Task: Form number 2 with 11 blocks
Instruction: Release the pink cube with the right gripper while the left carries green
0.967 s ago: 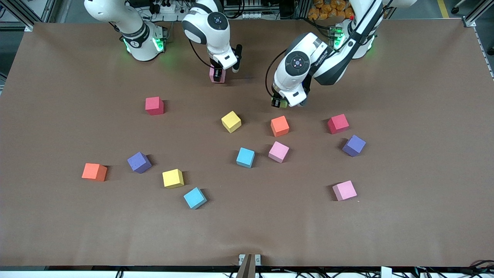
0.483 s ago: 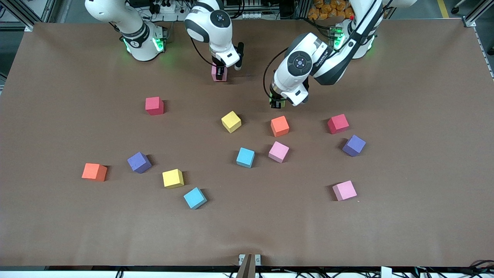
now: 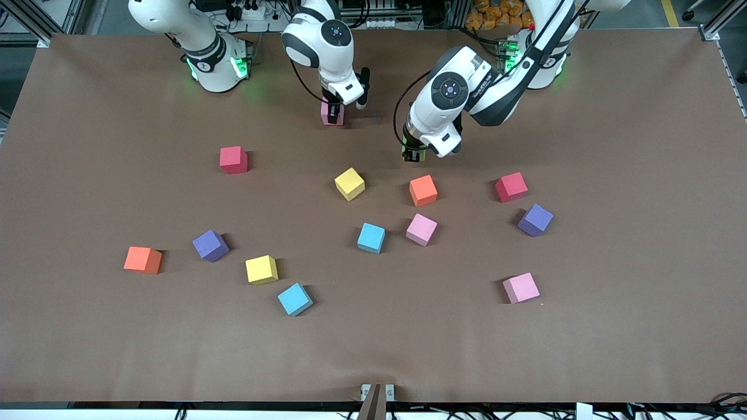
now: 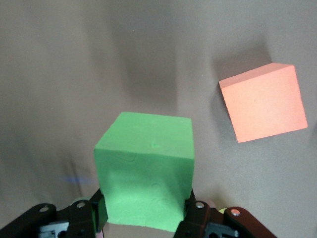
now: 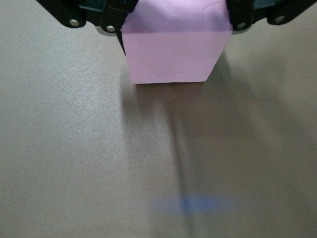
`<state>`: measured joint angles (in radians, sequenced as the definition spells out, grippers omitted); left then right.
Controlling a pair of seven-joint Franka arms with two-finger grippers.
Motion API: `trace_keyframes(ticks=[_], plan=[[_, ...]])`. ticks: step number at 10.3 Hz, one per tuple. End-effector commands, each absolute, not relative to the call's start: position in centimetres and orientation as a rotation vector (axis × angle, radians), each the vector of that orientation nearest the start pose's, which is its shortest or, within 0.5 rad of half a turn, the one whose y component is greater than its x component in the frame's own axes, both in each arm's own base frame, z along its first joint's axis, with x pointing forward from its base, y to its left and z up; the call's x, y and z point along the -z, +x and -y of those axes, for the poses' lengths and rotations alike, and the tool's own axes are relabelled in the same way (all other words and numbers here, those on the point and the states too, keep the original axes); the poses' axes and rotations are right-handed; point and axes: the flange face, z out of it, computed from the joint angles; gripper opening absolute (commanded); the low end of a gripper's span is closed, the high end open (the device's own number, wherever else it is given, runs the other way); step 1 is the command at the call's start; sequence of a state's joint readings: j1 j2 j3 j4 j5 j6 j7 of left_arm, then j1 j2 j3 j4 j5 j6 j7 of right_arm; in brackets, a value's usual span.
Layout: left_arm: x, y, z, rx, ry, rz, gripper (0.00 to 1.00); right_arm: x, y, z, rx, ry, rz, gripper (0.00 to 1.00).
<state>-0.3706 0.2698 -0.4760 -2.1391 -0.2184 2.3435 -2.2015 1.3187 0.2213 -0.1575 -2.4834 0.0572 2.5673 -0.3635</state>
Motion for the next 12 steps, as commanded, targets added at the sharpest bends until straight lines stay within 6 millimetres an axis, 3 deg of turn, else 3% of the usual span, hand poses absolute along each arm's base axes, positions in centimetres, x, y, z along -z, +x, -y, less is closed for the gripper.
trace_keyframes(ticks=[1,4,12], plan=[[-29.1,36.6,43.2,-0.454,-2.269,2.099,0.00,-19.3,18.6,-42.6,-0.176,-2.370,2.145,1.00],[-29.0,35.2,44.3,-0.479,-2.431,1.923,0.00,-19.5,18.6,-42.7,-0.172,-2.369,2.144,1.00],[-28.8,34.8,44.8,-0.506,-2.316,2.023,0.00,-22.4,18.6,-42.4,-0.180,-2.363,2.123,1.00]])
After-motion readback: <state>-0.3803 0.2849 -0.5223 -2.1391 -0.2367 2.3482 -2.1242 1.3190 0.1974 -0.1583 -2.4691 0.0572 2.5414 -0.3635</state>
